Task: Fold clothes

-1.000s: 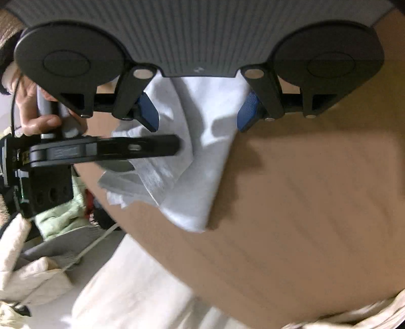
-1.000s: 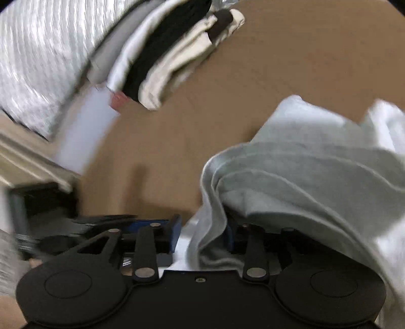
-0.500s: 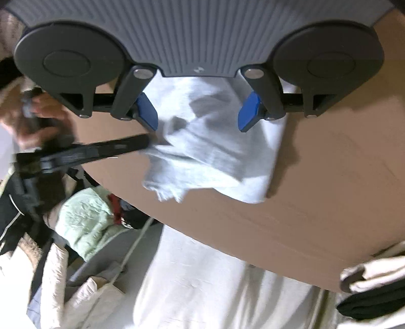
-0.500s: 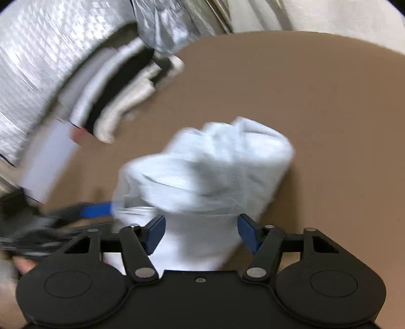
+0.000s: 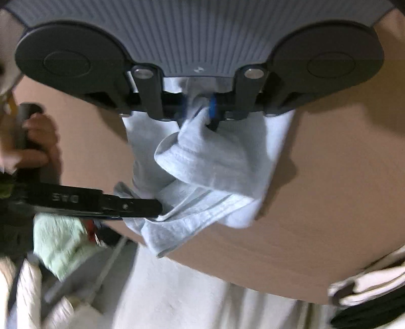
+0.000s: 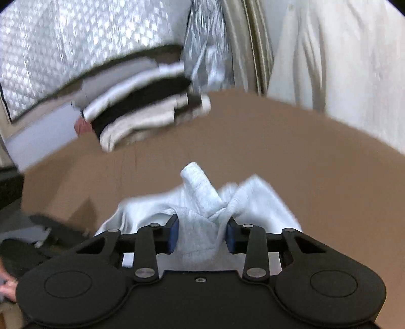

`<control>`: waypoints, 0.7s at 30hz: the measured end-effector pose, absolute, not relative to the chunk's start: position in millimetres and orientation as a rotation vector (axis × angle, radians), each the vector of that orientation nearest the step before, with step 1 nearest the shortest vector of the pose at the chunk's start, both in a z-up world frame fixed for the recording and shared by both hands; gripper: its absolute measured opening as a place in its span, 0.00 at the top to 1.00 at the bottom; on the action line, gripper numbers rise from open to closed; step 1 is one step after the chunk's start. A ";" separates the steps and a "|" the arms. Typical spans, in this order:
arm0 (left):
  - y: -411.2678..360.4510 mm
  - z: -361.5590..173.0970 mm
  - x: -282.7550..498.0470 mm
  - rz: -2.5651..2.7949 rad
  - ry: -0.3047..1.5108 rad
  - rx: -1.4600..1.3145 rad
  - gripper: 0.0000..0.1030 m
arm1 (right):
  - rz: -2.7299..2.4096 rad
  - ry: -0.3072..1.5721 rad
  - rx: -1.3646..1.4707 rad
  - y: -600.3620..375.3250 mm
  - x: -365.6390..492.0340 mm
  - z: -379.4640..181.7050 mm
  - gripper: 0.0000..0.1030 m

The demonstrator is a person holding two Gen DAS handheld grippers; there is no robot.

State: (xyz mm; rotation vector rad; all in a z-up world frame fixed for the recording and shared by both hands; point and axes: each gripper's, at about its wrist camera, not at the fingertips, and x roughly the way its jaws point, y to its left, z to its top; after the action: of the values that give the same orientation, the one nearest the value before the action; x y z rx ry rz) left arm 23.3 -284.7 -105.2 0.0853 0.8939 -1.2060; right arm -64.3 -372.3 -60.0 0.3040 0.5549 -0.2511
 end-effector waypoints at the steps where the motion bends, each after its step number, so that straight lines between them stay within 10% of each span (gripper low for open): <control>1: -276.1 -101.8 25.0 -1.191 0.901 0.063 0.89 | -0.252 0.534 0.330 -377.3 -60.3 -61.5 0.60; 21: -215.1 -131.2 33.3 -1.066 1.157 -0.163 0.92 | -0.346 0.588 0.531 -342.1 -94.6 -37.9 0.35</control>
State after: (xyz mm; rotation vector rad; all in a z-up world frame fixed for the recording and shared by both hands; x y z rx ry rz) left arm 33.3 -215.1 -131.2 -0.1627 1.1570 -1.0665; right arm -94.6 -342.1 -37.9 0.5306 0.5875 -0.3462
